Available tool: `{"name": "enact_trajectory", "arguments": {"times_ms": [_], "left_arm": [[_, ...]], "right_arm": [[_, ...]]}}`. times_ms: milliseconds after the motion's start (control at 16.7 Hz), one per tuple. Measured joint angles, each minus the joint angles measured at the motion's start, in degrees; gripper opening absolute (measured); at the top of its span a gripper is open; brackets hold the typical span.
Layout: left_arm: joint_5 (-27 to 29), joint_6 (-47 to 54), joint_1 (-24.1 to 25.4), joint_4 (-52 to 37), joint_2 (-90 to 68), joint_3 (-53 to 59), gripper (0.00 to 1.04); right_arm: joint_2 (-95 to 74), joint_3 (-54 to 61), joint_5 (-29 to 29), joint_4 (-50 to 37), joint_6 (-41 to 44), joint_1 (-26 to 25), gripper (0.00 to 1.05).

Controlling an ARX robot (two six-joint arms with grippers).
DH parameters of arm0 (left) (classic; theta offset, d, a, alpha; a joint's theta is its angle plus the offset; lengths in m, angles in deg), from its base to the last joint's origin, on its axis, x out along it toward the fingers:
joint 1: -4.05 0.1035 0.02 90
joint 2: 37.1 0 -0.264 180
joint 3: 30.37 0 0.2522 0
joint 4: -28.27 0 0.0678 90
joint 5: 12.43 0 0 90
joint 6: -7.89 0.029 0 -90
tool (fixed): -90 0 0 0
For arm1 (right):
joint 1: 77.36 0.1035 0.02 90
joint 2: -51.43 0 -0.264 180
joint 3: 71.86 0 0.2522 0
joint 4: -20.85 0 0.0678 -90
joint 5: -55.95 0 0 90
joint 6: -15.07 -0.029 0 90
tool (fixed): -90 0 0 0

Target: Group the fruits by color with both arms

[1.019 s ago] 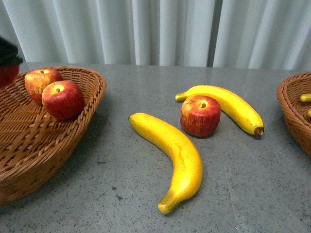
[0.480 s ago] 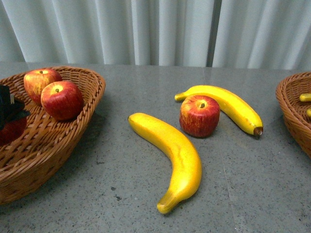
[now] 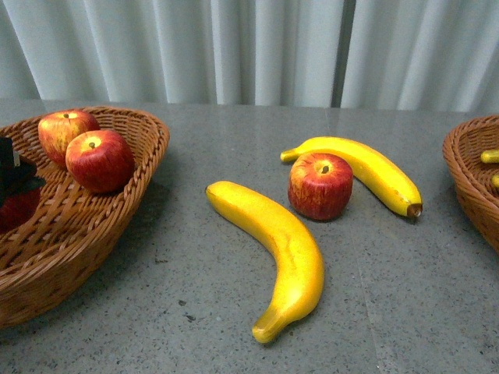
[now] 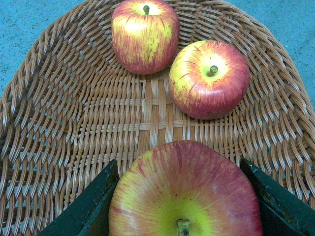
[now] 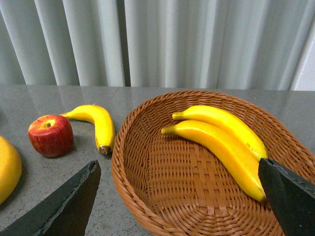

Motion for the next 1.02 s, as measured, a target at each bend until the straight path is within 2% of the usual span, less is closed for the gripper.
{"name": "enact_trajectory", "arguments": {"times_ms": [120, 240, 360, 420, 839, 959, 1019], "left_arm": [[0.0, -0.02, 0.0, -0.02, 0.0, 0.0, 0.65], [-0.02, 0.0, 0.0, -0.13, 0.0, -0.02, 0.84], [-0.02, 0.0, 0.0, -0.13, 0.0, -0.09, 0.89], [-0.02, 0.02, 0.0, -0.13, 0.0, -0.2, 0.99], [0.0, 0.02, 0.0, -0.13, 0.0, -0.2, 0.98], [-7.06, 4.5, -0.87, -10.23, 1.22, 1.07, 0.98], [-7.54, 6.49, -2.86, -11.06, 2.99, 0.74, 0.98]], "right_arm": [[-0.02, 0.0, 0.0, -0.02, 0.0, 0.0, 0.98], [-0.02, 0.0, 0.0, 0.0, 0.0, 0.0, 0.98], [0.0, 0.0, 0.0, 0.0, 0.0, 0.0, 0.98], [-0.02, 0.0, 0.0, -0.02, 0.0, 0.0, 0.98], [0.0, 0.0, 0.0, 0.0, 0.0, 0.0, 0.98], [0.0, 0.0, 0.0, -0.02, 0.0, 0.0, 0.98], [0.0, 0.0, 0.0, -0.02, 0.0, 0.0, 0.98]]}}
